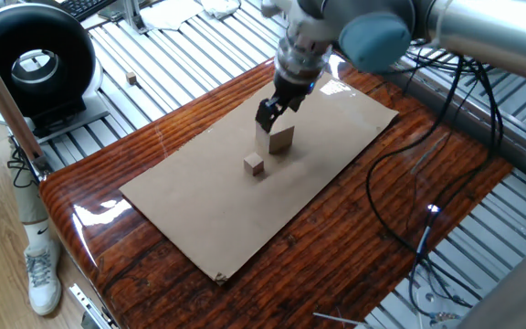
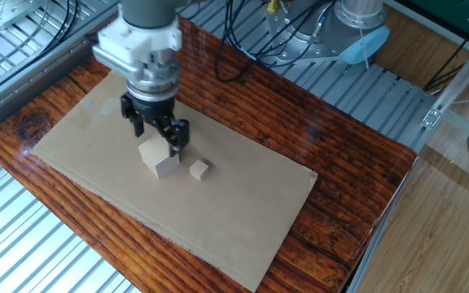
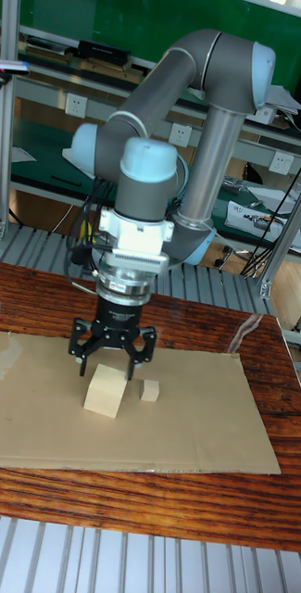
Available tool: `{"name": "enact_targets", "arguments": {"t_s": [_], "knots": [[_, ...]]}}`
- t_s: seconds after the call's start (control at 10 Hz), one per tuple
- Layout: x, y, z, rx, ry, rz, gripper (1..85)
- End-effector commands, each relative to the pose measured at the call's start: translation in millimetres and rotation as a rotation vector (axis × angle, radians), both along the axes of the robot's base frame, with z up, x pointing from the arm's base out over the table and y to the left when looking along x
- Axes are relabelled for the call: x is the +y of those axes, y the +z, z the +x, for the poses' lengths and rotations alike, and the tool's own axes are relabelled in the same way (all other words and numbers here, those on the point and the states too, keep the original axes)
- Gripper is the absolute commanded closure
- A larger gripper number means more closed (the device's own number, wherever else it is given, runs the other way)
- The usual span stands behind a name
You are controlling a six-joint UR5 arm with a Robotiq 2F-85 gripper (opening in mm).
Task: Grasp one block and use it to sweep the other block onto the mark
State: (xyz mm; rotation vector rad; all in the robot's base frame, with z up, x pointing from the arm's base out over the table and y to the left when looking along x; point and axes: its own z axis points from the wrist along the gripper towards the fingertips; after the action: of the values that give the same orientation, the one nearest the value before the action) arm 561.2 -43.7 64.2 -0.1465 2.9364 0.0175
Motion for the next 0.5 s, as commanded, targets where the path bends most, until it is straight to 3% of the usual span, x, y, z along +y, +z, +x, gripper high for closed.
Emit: {"name": "enact_targets", "arguments": {"t_s": [0.0, 0.1, 0.4], "knots": [[-46, 20.4, 4.7, 0.027, 0.005, -0.094, 80.3], [-51, 24.2, 3.1, 0.044, 0.007, -0.087, 83.7], [-60, 31.2, 1.4, 0.063, 0.044, -0.081, 83.3]]}}
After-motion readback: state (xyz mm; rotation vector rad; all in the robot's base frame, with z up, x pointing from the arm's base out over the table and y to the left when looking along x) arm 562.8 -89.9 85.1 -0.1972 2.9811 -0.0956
